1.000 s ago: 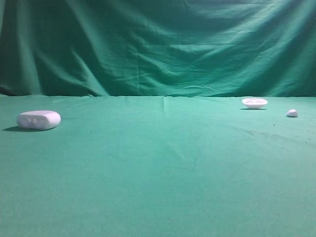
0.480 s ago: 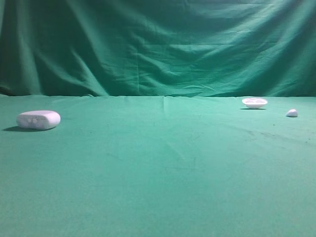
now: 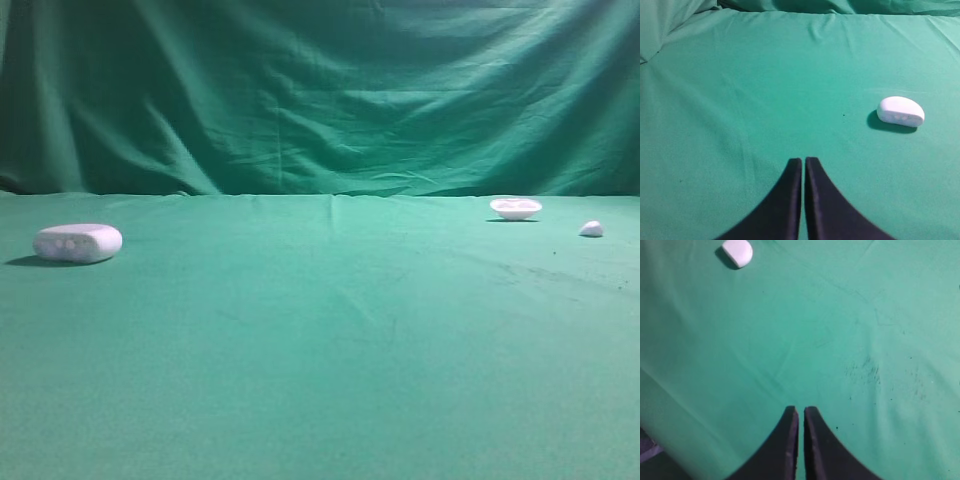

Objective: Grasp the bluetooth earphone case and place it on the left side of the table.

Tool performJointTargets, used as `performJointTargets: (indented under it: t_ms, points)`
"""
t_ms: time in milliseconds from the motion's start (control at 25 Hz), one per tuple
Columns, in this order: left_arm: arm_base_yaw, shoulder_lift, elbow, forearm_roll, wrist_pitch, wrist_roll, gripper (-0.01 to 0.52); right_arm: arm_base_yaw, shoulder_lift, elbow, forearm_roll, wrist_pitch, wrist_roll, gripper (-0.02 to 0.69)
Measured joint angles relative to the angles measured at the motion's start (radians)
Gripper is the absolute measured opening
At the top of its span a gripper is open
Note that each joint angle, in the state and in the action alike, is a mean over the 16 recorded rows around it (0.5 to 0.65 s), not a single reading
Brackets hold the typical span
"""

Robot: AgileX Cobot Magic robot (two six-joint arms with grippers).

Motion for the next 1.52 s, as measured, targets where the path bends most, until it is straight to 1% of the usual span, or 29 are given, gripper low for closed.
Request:
performJointTargets:
  t_ms: [160, 400, 680, 920, 1040, 1200, 1520]
  points:
    - [0.000, 0.000, 0.000, 0.000, 0.000, 0.000, 0.000, -0.012, -0.071, 0.089, 0.004, -0.059, -0.018, 0.000]
    - [0.000, 0.000, 0.000, 0.000, 0.000, 0.000, 0.000, -0.102, -0.224, 0.280, 0.006, -0.243, -0.036, 0.000]
    - [0.000, 0.000, 0.000, 0.000, 0.000, 0.000, 0.000, -0.325, -0.495, 0.569, 0.007, -0.491, -0.043, 0.000]
    - [0.000, 0.000, 0.000, 0.000, 0.000, 0.000, 0.000, -0.534, -0.738, 0.817, 0.021, -0.643, -0.044, 0.000]
    - [0.000, 0.000, 0.000, 0.000, 0.000, 0.000, 0.000, -0.611, -0.835, 0.912, 0.032, -0.686, -0.044, 0.000]
    - [0.000, 0.000, 0.000, 0.000, 0.000, 0.000, 0.000, -0.676, -0.926, 1.001, 0.047, -0.718, -0.045, 0.000]
    - [0.000, 0.000, 0.000, 0.000, 0.000, 0.000, 0.000, -0.719, -0.983, 1.061, 0.068, -0.710, -0.048, 0.000]
